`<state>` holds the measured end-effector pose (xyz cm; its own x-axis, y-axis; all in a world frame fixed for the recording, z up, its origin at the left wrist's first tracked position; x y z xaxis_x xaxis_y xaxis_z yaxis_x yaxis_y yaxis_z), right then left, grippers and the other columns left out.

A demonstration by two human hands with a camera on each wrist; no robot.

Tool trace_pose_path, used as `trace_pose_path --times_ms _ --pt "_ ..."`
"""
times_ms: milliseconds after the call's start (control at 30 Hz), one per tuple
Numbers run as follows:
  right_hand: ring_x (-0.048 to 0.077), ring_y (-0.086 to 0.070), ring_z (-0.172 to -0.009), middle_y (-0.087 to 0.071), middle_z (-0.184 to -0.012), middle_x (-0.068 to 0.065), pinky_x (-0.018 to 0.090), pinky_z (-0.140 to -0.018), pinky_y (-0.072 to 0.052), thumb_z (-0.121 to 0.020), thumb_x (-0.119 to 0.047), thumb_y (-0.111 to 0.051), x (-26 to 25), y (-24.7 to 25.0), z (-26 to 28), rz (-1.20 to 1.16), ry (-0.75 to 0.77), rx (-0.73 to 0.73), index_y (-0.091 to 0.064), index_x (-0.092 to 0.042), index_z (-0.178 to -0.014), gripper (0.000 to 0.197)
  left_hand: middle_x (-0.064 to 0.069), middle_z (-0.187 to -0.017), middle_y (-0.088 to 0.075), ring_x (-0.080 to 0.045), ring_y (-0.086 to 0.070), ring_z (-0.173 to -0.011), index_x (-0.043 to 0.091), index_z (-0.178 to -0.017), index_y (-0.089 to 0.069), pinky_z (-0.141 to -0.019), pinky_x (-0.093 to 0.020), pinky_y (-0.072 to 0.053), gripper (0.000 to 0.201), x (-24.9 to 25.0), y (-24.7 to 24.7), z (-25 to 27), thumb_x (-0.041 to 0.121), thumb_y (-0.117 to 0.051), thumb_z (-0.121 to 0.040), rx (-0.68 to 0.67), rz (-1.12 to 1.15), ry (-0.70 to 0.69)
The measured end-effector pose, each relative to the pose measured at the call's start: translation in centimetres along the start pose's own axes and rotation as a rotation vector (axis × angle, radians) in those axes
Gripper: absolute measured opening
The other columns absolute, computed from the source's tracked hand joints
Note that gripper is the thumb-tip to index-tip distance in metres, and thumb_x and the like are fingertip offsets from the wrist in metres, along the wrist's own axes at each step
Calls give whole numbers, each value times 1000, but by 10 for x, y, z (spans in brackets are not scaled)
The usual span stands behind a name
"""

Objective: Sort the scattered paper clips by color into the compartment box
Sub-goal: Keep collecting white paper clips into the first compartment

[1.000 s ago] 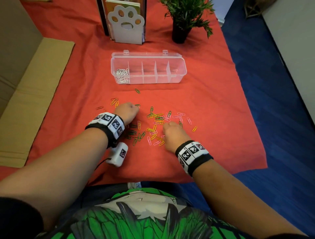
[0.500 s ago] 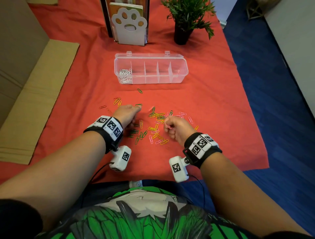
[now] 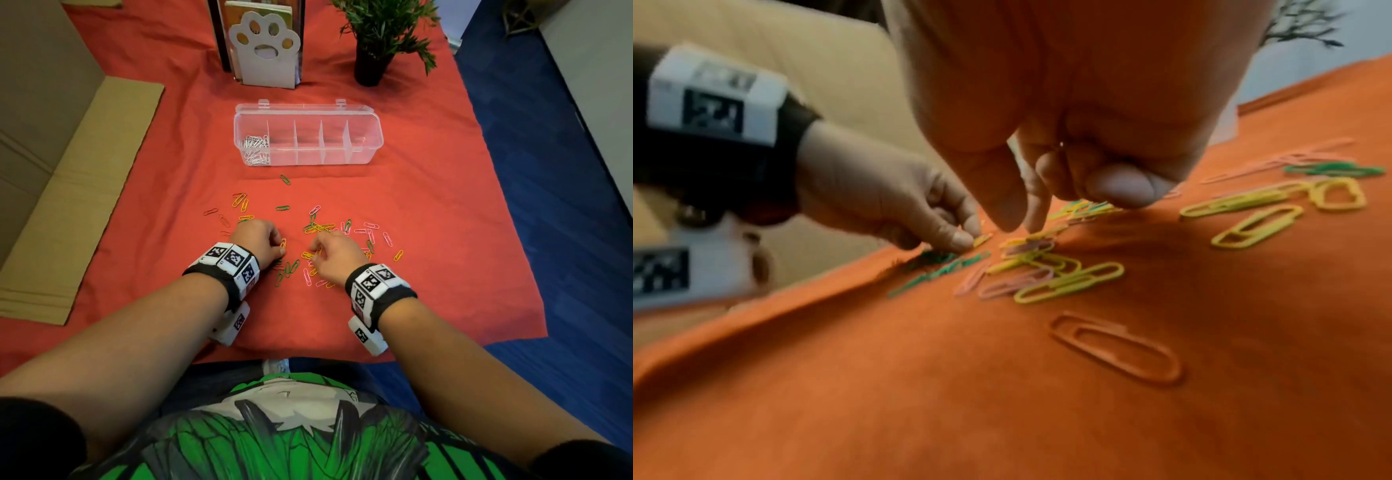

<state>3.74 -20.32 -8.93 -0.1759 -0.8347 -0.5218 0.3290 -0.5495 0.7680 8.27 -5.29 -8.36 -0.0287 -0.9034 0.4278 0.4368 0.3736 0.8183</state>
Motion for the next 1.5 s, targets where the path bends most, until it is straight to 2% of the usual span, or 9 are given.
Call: trace_pose_path --times_ms 133,267,433,600,800,1033,1200,1333,1500 --pt "31 -55 -107 -59 -111 14 35 -88 -47 -84 -17 -56 -10 -6 -3 168 83 3 -55 -10 -102 19 -11 -94 -71 -28 -63 -93 12 -93 -71 -79 -28 -45 15 1 5 3 15 -66 -79 -8 -9 -1" --pt "31 -60 -102 -64 -107 16 33 -82 -46 -89 -15 -50 2 16 -12 78 -61 74 -60 -6 -99 16 -12 -97 -71 -29 -63 -97 12 -93 -71 -83 -29 -46 18 -2 8 3 11 -57 -82 -9 -4 12" --pt "30 -62 -97 -68 -100 16 30 -79 -44 -88 -13 -50 23 42 -12 -72 -172 161 -63 -7 -99 17 -12 -89 -71 -30 -64 -90 11 -83 -70 -75 -30 -46 18 -1 8 5 28 -64 -81 -23 -61 8" --pt "30 -61 -99 -65 -103 12 30 -80 -46 -85 -16 -51 3 19 0 113 -22 17 -62 -11 -93 14 -13 -85 -72 -30 -65 -89 12 -77 -71 -75 -30 -47 16 4 6 4 25 -63 -81 -65 -50 -5" --pt "34 -57 -109 -57 -116 18 36 -87 -47 -85 -7 -51 -1 1 10 314 -22 -57 -53 -4 -110 25 -15 -90 -72 -30 -65 -90 9 -84 -72 -73 -27 -44 20 -4 20 -5 26 -60 -86 -16 103 89" --pt "28 -63 -98 -69 -100 13 29 -82 -47 -87 -13 -48 17 15 2 -11 -213 -69 -57 -17 -83 10 -15 -90 -71 -33 -64 -92 9 -83 -70 -76 -32 -46 13 -18 31 -12 17 -60 -82 107 55 95" --pt "33 -62 -100 -66 -104 17 34 -82 -50 -86 -20 -50 22 19 5 212 -177 -43 -60 -7 -94 18 -9 -95 -71 -28 -63 -95 15 -86 -71 -78 -28 -45 20 2 14 -5 33 -67 -78 15 -103 -32" --pt "34 -59 -107 -60 -113 18 37 -86 -49 -86 -20 -54 8 10 11 347 -95 -45 -56 -4 -105 24 -12 -101 -70 -30 -62 -99 15 -89 -72 -85 -33 -49 17 16 4 -3 26 -62 -81 -23 -204 -113" --pt "35 -59 -107 -59 -116 20 36 -85 -48 -86 -5 -46 0 6 10 339 -56 -66 -55 -1 -108 25 -15 -99 -70 -32 -62 -97 11 -88 -71 -81 -33 -48 20 23 -1 2 19 -52 -85 -88 -214 -103"
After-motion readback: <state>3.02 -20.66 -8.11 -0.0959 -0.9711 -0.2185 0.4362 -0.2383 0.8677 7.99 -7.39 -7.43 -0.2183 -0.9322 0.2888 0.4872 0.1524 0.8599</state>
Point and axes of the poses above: each hand's wrist, its own z-axis away from the middle knuckle, its own y-axis out of the back of the hand, x = y × z, the point moved 7 cm from there along -z, towards the middle knuckle
